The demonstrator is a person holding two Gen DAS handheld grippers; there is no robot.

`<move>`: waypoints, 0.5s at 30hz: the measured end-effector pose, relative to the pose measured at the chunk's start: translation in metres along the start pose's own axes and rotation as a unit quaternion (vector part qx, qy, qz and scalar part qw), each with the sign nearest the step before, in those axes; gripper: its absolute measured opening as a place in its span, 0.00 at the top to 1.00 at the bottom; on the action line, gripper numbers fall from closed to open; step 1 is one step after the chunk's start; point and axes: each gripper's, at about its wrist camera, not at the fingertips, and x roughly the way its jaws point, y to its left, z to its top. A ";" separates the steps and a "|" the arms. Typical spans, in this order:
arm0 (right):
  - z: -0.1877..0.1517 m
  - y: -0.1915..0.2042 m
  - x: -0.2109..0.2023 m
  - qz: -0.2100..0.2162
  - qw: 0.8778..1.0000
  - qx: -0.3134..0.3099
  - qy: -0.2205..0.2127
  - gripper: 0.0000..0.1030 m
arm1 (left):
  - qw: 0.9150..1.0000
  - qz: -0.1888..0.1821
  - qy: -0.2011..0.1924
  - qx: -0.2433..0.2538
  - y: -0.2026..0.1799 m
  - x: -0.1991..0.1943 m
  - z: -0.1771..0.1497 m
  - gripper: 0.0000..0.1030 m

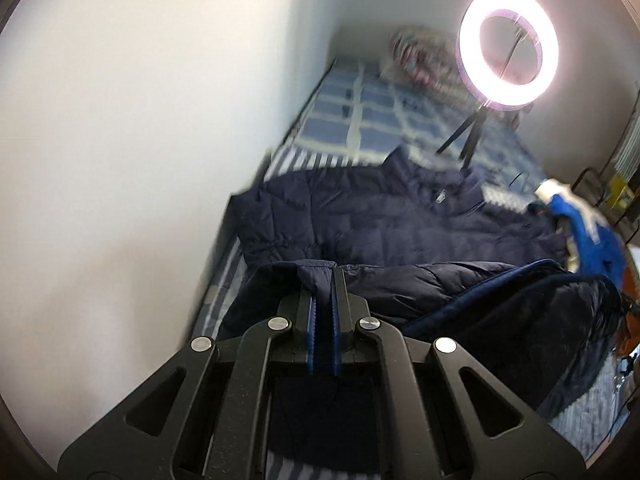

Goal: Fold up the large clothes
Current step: 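Lift the hem with both grippers and fold it toward the collar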

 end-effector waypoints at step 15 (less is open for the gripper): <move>-0.013 -0.015 0.114 0.003 0.997 -0.011 0.078 0.92 | 0.996 -0.002 0.088 0.017 0.007 0.115 -0.004 0.86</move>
